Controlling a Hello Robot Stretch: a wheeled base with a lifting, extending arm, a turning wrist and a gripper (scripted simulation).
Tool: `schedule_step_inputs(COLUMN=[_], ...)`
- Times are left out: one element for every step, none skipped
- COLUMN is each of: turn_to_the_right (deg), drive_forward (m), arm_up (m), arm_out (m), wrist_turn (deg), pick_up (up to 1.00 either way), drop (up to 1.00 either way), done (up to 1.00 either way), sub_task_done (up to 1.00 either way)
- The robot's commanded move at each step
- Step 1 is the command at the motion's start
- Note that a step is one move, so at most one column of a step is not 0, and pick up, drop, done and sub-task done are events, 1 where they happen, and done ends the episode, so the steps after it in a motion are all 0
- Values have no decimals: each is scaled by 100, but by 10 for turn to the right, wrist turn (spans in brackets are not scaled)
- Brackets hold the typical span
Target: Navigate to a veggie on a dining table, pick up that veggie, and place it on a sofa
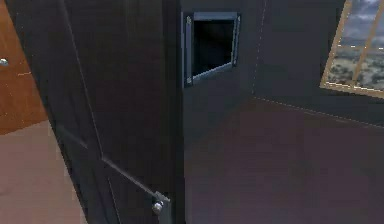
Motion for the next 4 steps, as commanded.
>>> schedule_step_inputs(turn_to_the_right=[210, 0, 450, 300], drive_forward=[0, 75, 0, 0], arm_up=[0, 0, 0, 0], arm_out=[0, 0, 0, 0], wrist_turn=[0, 0, 0, 0], pick_up=[0, 0, 0, 0], drop=[0, 0, 0, 0], done=[0, 0, 0, 0], sub_task_done=[0, 0, 0, 0])
